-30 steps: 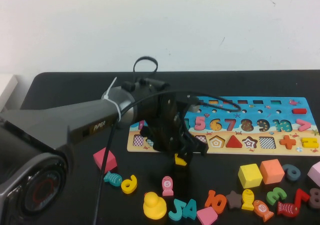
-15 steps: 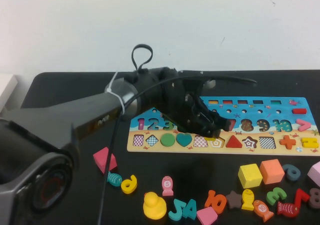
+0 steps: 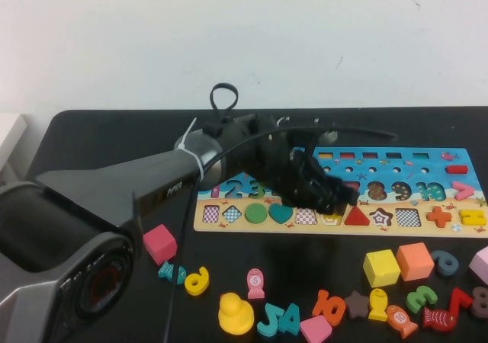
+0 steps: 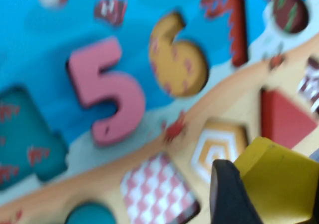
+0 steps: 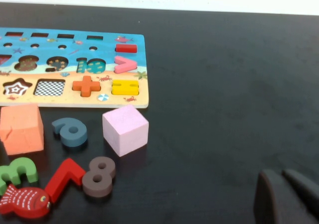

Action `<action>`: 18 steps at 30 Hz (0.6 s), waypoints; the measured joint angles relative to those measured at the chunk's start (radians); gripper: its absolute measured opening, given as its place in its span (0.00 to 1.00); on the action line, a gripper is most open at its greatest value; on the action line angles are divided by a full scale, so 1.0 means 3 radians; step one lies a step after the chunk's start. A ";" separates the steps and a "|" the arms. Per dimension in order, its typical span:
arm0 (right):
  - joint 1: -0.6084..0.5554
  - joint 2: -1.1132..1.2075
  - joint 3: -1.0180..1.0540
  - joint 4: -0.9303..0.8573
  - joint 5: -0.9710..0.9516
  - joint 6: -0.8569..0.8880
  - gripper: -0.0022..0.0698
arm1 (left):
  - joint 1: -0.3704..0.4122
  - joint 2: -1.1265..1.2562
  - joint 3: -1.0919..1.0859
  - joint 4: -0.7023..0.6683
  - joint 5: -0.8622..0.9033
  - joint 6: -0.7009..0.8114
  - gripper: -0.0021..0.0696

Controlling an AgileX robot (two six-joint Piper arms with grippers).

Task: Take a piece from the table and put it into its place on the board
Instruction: Place the "Pentagon" into the hole of the Pentagon

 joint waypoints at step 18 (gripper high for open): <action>0.0000 0.0000 0.0000 0.0000 0.0000 0.0000 0.06 | -0.0172 0.0216 -0.0263 0.0772 -0.0073 -0.0517 0.45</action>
